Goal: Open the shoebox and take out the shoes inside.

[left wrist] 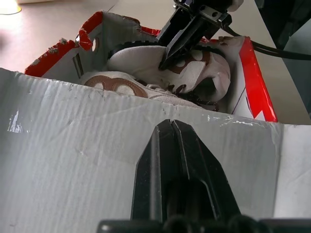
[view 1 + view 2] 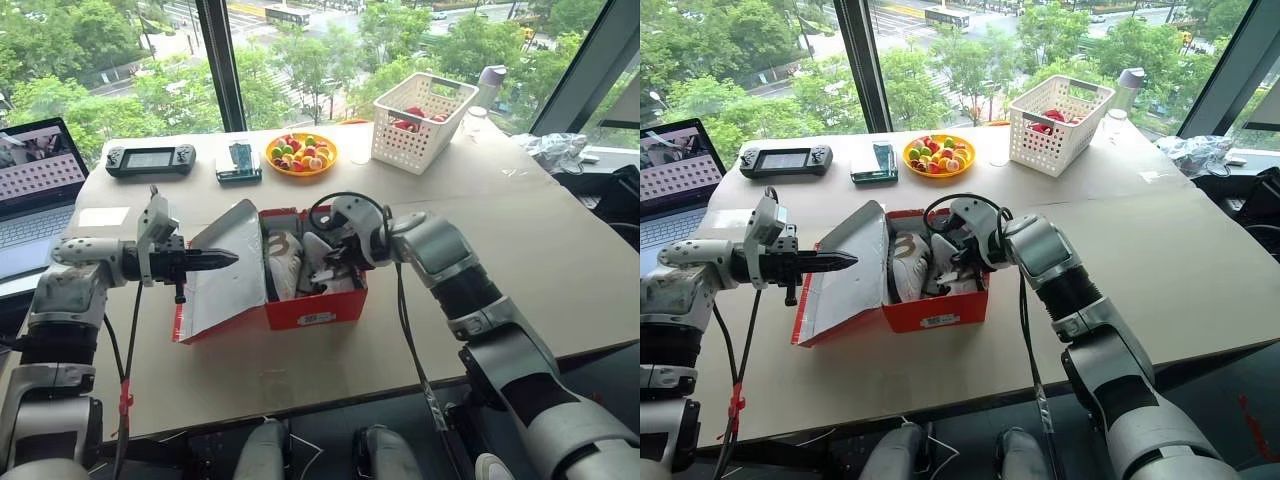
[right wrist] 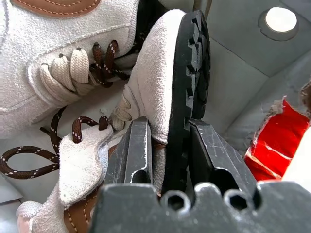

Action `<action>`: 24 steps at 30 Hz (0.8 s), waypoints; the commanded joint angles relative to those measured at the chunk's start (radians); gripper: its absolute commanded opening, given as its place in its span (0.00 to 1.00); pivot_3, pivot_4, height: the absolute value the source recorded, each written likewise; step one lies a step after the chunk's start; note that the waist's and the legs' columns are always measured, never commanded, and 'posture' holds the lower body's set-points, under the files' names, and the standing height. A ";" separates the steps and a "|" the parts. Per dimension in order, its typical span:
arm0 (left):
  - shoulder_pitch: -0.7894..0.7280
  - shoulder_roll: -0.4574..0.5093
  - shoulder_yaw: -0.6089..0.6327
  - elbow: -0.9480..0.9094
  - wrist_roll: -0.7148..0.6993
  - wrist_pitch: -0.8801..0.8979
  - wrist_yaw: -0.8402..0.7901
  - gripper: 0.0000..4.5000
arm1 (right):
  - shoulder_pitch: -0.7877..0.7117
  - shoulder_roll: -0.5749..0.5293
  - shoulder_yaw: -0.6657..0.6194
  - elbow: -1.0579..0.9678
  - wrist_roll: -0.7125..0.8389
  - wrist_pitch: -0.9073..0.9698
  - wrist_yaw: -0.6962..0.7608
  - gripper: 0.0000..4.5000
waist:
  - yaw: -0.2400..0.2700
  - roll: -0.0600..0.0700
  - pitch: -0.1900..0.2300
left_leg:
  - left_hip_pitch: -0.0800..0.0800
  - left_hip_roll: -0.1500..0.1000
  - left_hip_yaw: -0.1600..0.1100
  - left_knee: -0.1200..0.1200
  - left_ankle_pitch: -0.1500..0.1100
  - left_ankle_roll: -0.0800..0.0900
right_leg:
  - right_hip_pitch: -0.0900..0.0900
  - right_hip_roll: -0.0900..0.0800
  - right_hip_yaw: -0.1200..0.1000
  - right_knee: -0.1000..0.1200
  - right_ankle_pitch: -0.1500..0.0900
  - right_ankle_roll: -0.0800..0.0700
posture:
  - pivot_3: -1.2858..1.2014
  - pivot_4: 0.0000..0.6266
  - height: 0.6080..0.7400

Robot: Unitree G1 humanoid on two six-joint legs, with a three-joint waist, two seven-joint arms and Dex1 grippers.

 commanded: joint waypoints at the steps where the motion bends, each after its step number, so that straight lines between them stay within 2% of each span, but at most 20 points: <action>1: -0.029 0.004 0.008 0.000 0.001 -0.021 0.000 0.00 | 0.002 0.025 -0.042 0.026 0.012 0.025 -0.032 0.25 | -0.003 0.000 0.000 | 0.000 0.000 0.000 0.000 0.000 0.000 | 0.000 0.000 0.000 0.000 0.000 0.000 | 0.52 0.24 1.00; 6: -0.040 0.011 0.005 0.007 0.007 -0.026 -0.002 0.00 | -0.132 0.093 -0.298 0.031 0.098 0.111 -0.153 0.25 | -0.011 0.000 0.001 | -0.003 0.000 0.001 0.000 0.000 0.000 | -0.002 0.000 0.000 0.004 0.001 -0.001 | 0.52 0.24 1.00; 14: -0.063 0.013 -0.002 0.031 0.018 -0.035 -0.011 0.00 | -0.165 0.151 -0.460 -0.005 0.168 0.190 -0.283 0.25 | -0.013 0.000 0.001 | -0.005 -0.001 0.001 0.000 0.000 0.000 | -0.003 0.001 0.000 0.003 0.005 0.000 | 0.52 0.24 1.00; 17: -0.071 0.012 -0.004 0.038 0.024 -0.038 -0.013 0.00 | -0.210 0.168 -0.647 -0.041 0.237 0.253 -0.364 0.25 | -0.017 0.000 0.001 | -0.006 -0.001 0.001 0.000 0.000 0.000 | -0.003 0.001 0.000 0.003 0.009 0.007 | 0.52 0.24 1.00; 19: -0.072 0.012 -0.004 0.037 0.025 -0.037 -0.014 0.00 | -0.243 0.082 -0.814 -0.023 0.260 0.248 -0.436 0.25 | -0.013 0.000 0.003 | -0.006 -0.001 0.001 0.000 0.000 0.001 | -0.003 0.001 0.000 0.003 0.010 0.008 | 0.52 0.24 1.00; 21: -0.074 0.013 -0.004 0.040 0.027 -0.039 -0.017 0.00 | -0.260 0.017 -0.912 0.004 0.282 0.232 -0.479 0.25 | 0.001 0.000 0.005 | -0.006 -0.002 0.000 0.000 0.000 0.000 | -0.002 0.001 0.000 0.002 0.010 0.008 | 0.52 0.24 1.00; 24: -0.075 0.013 -0.004 0.038 0.028 -0.036 -0.019 0.00 | -0.222 -0.064 -0.962 0.057 0.295 0.190 -0.494 0.25 | 0.010 0.000 0.005 | -0.006 -0.003 0.000 -0.001 0.000 0.000 | -0.002 -0.001 -0.001 -0.003 0.006 0.002 | 0.52 0.24 1.00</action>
